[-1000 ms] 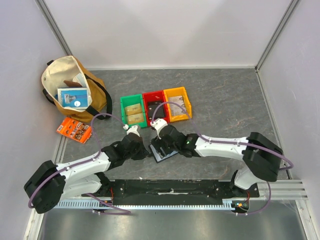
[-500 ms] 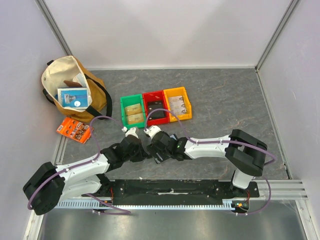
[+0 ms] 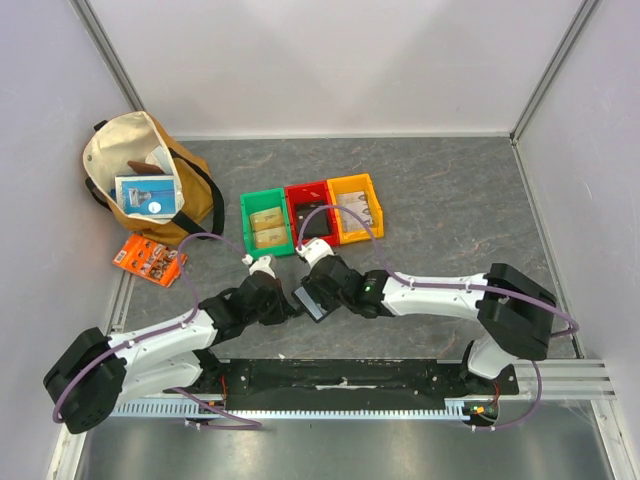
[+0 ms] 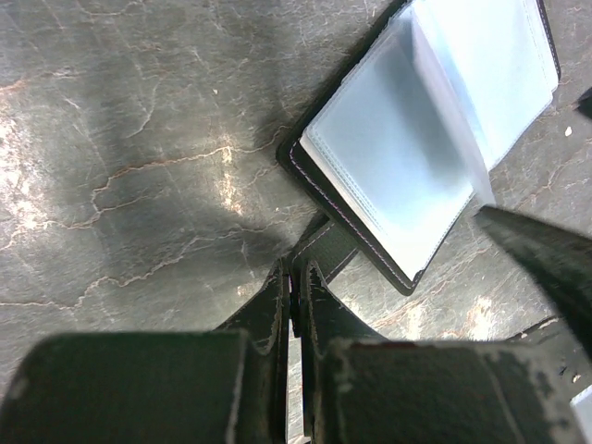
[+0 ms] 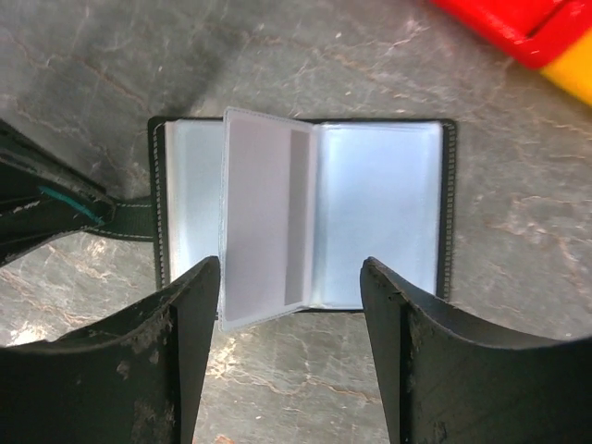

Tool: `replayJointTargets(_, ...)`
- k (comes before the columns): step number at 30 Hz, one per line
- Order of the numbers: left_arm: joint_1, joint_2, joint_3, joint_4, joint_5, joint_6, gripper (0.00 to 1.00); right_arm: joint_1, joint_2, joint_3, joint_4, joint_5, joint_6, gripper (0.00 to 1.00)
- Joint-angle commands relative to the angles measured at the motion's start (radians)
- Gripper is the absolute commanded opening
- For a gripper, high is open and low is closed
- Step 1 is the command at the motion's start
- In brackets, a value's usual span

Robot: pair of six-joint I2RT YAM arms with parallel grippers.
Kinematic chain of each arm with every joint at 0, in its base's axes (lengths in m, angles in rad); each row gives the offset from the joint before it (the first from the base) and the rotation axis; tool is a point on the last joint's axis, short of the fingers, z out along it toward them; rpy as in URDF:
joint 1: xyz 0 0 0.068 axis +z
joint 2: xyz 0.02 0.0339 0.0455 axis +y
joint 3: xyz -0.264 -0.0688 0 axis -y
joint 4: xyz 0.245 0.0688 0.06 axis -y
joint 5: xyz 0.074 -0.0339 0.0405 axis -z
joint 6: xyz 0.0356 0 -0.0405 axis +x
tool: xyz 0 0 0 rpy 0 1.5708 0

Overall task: Take the credit cards out of the card holder
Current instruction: Remove the credit card from the card holder.

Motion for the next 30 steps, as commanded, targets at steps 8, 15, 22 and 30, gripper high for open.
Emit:
replayJointTargets(8, -0.004, -0.028, -0.009, -0.030, 0.005, -0.006, 0.02, -0.141, -0.128, -0.064, -0.032, 0.036, -0.008, 0.68)
replayJointTargets(15, -0.004, -0.071, -0.008, -0.091, -0.045, -0.006, 0.02, -0.204, -0.168, -0.111, -0.034, -0.029, -0.011, 0.65)
replayJointTargets(22, 0.055, -0.073, 0.056, -0.171, -0.114, 0.049, 0.12, -0.234, -0.197, -0.127, 0.070, -0.235, 0.007, 0.57)
replayJointTargets(30, 0.059, -0.136, 0.213, -0.205, -0.104, 0.095, 0.58, -0.314, -0.152, -0.156, 0.225, -0.470, 0.064, 0.47)
